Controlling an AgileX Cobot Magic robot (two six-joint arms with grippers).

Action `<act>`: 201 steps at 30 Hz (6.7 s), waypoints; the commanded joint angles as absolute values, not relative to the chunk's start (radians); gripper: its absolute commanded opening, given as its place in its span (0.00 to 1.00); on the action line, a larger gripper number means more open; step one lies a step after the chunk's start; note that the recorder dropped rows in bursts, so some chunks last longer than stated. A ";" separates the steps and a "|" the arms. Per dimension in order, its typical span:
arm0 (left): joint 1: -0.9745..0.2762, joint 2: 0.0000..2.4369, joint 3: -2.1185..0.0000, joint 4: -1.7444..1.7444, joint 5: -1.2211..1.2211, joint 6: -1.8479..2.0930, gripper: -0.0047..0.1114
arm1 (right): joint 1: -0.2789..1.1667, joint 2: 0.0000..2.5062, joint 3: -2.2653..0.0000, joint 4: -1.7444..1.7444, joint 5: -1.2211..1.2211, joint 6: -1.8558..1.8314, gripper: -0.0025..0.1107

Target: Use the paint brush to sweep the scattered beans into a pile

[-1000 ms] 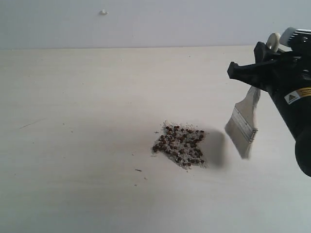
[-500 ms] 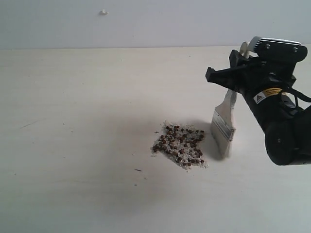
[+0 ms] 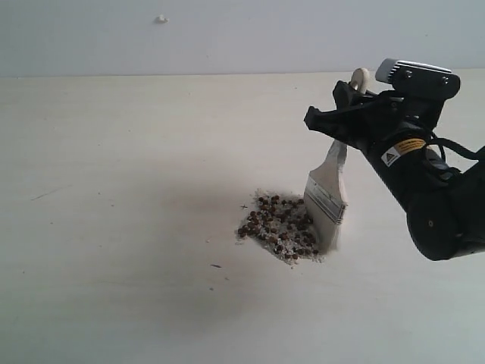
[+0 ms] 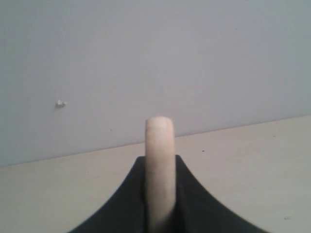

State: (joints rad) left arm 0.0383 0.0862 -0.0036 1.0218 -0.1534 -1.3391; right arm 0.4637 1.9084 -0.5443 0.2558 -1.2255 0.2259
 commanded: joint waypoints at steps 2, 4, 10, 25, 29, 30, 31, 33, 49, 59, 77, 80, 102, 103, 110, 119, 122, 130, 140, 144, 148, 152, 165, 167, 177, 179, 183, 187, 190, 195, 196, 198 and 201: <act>0.039 0.081 0.000 1.014 -0.155 -1.338 0.04 | 0.466 1.903 -0.546 0.244 -1.221 0.227 0.02; 0.039 0.081 0.000 1.014 -0.155 -1.338 0.04 | 0.466 1.887 -0.544 0.269 -1.221 0.193 0.02; 0.039 0.081 0.000 1.014 -0.155 -1.338 0.04 | 0.466 1.778 -0.492 0.299 -1.221 0.185 0.02; 0.039 0.081 0.000 1.014 -0.155 -1.338 0.04 | 0.466 1.622 -0.236 0.271 -1.221 0.327 0.02; 0.039 0.081 0.000 1.014 -0.155 -1.338 0.04 | 0.466 1.622 -0.236 0.273 -1.221 0.327 0.02; 0.039 0.081 0.000 1.014 -0.155 -1.338 0.04 | 0.466 1.622 -0.228 0.271 -1.221 0.325 0.02; 0.039 0.081 0.000 1.014 -0.155 -1.338 0.04 | 0.466 1.622 -0.217 0.271 -1.221 0.317 0.02; 0.039 0.081 0.000 1.014 -0.155 -1.338 0.04 | 0.466 1.616 -0.195 0.271 -1.221 0.317 0.02; 0.039 0.081 0.000 1.014 -0.155 -1.338 0.04 | 0.466 1.535 -0.075 -0.012 -1.221 0.283 0.02; 0.039 0.081 0.000 1.014 -0.155 -1.338 0.04 | 0.466 1.521 -0.075 -0.166 -1.221 0.273 0.02; 0.039 0.081 0.000 1.014 -0.155 -1.338 0.04 | 0.466 1.523 -0.078 -0.106 -1.221 0.263 0.02; 0.039 0.081 0.000 1.014 -0.155 -1.338 0.04 | 0.466 1.509 -0.081 -0.038 -1.221 0.266 0.02; 0.039 0.081 0.000 1.014 -0.155 -1.338 0.04 | 0.466 1.161 -0.077 -0.275 -1.015 0.394 0.02; 0.039 0.081 0.000 1.014 -0.155 -1.338 0.04 | 0.466 1.146 -0.077 -0.305 -1.002 0.396 0.02; 0.039 0.081 0.000 1.014 -0.155 -1.338 0.04 | 0.466 1.111 -0.077 -0.341 -0.853 0.409 0.02; 0.039 0.081 0.000 1.014 -0.155 -1.338 0.04 | 0.466 1.113 -0.077 -0.378 -0.840 0.460 0.02; 0.039 0.081 0.000 1.014 -0.155 -1.338 0.04 | 0.466 1.124 -0.091 -0.383 -0.831 0.465 0.02; 0.039 0.081 0.000 1.014 -0.155 -1.338 0.04 | 0.466 1.221 -0.200 -0.552 -0.793 0.604 0.02; 0.039 0.081 0.000 1.014 -0.155 -1.338 0.04 | 0.466 1.389 -0.229 -0.461 -0.832 0.452 0.02; 0.039 0.081 0.000 1.014 -0.155 -1.338 0.04 | 0.466 1.446 -0.229 -0.331 -0.876 0.342 0.02; 0.039 0.081 0.000 1.014 -0.155 -1.338 0.04 | 0.466 1.502 -0.253 -0.290 -0.907 0.318 0.02; 0.039 0.081 0.000 1.014 -0.155 -1.338 0.04 | 0.466 1.559 -0.307 -0.290 -0.907 0.316 0.02; 0.039 0.081 0.000 1.014 -0.155 -1.338 0.04 | 0.466 1.746 -0.532 -0.254 -0.907 0.272 0.02; 0.039 0.081 0.000 1.014 -0.155 -1.338 0.04 | 0.466 1.744 -0.539 -0.241 -0.907 0.265 0.02; 0.039 0.081 0.000 1.014 -0.155 -1.338 0.04 | 0.466 1.551 -0.472 -0.311 -0.789 0.295 0.02; 0.039 0.081 0.000 1.014 -0.155 -1.338 0.04 | 0.466 1.507 -0.434 -0.339 -0.796 0.297 0.02; 0.039 0.081 0.000 1.014 -0.155 -1.338 0.04 | 0.466 1.401 -0.353 -0.350 -0.836 0.327 0.02; 0.039 0.081 0.000 1.014 -0.155 -1.338 0.04 | 0.466 1.299 -0.295 -0.350 -0.839 0.350 0.02; 0.039 0.081 0.000 1.014 -0.155 -1.338 0.04 | 0.466 1.225 -0.267 -0.401 -0.822 0.401 0.02; 0.039 0.081 0.000 1.014 -0.155 -1.338 0.04 | 0.466 1.130 -0.266 -0.612 -0.751 0.558 0.02; 0.039 0.081 0.000 1.014 -0.155 -1.338 0.04 | 0.466 1.120 -0.266 -0.657 -0.749 0.598 0.02; 0.039 0.081 0.000 1.014 -0.155 -1.338 0.04 | 0.466 1.104 -0.264 -0.747 -0.747 0.666 0.02; 0.039 0.081 0.000 1.014 -0.155 -1.338 0.04 | 0.466 1.106 -0.264 -0.836 -0.750 0.737 0.02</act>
